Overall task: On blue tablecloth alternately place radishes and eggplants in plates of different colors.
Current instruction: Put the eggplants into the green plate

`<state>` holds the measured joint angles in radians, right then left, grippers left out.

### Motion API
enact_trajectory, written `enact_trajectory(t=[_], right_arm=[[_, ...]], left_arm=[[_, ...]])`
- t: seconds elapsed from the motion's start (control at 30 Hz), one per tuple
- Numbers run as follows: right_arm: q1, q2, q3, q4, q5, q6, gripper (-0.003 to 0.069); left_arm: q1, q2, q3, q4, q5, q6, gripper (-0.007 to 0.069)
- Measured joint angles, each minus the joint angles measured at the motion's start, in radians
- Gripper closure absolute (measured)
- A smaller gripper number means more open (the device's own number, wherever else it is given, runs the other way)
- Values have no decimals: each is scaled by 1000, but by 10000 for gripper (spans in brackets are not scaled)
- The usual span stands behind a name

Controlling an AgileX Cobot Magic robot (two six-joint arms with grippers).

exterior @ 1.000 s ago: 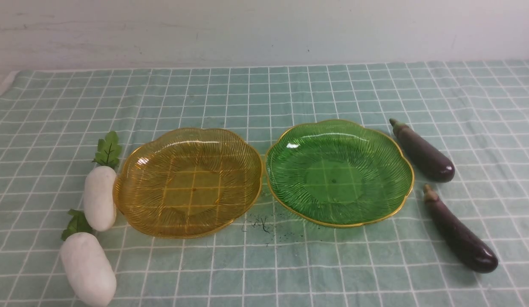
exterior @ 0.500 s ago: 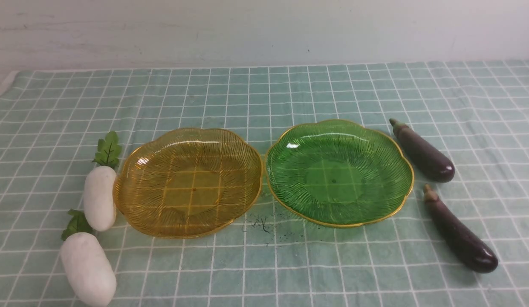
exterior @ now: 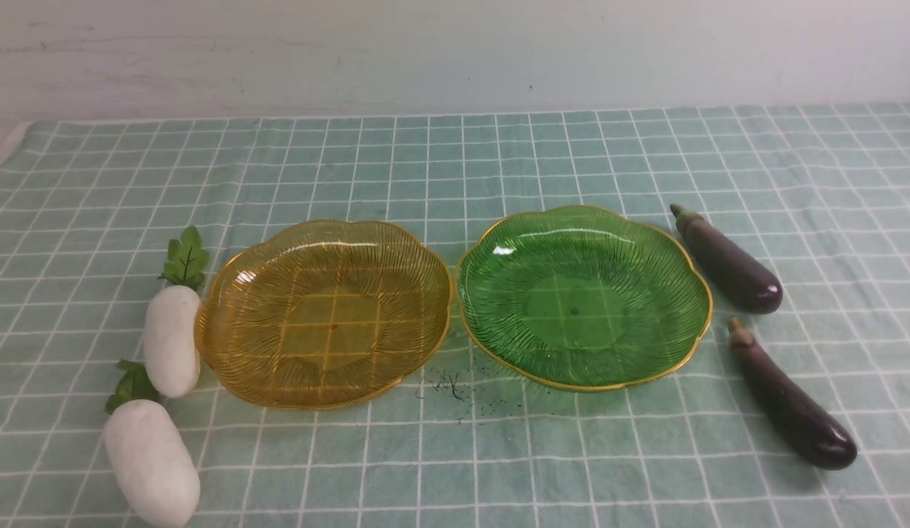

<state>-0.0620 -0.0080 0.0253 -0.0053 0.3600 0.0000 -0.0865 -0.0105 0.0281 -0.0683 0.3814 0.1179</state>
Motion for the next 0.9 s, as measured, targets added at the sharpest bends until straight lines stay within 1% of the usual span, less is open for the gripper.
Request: enact_trajectory(t=[0.03, 0.07, 0.17, 0.2, 0.23, 0.33, 0.4, 0.47, 0.6, 0.7, 0.73, 0.8, 0.83, 0.9], right_arm=[[0, 0, 0, 31, -1, 18, 674], [0, 0, 0, 110, -7, 54, 674], [0, 0, 4, 292, -25, 125, 674], [0, 0, 4, 318, -28, 129, 674], [0, 0, 4, 410, -44, 153, 674], [0, 0, 4, 589, -68, 176, 674], [0, 0, 4, 663, -71, 176, 674], [0, 0, 4, 691, -74, 176, 674], [0, 0, 4, 702, -82, 165, 674], [0, 0, -6, 694, -81, 97, 674], [0, 0, -41, 676, -74, 51, 674], [0, 0, -74, 659, -72, 19, 674], [0, 8, -136, 621, -58, -33, 674], [0, 62, -223, 540, -4, -72, 673]], left_arm=[[0, 0, 0, 0, 0, 0, 632], [0, 0, 0, 0, 0, 0, 632], [0, 0, 0, 0, 1, 0, 632], [0, 0, 0, 0, 1, 0, 632], [0, 0, 0, 0, 1, 0, 632], [0, 0, 0, 0, 1, 0, 632], [0, 0, 0, 0, 1, 0, 632], [0, 0, 0, 0, 1, 0, 632], [0, 0, 0, 0, 1, 0, 632], [0, 0, 0, 0, 1, 0, 632], [0, 0, 0, 0, 1, 0, 632], [0, 0, 0, 0, 1, 0, 632], [0, 0, 0, 0, 1, 0, 632], [0, 0, 0, 0, 1, 0, 632]])
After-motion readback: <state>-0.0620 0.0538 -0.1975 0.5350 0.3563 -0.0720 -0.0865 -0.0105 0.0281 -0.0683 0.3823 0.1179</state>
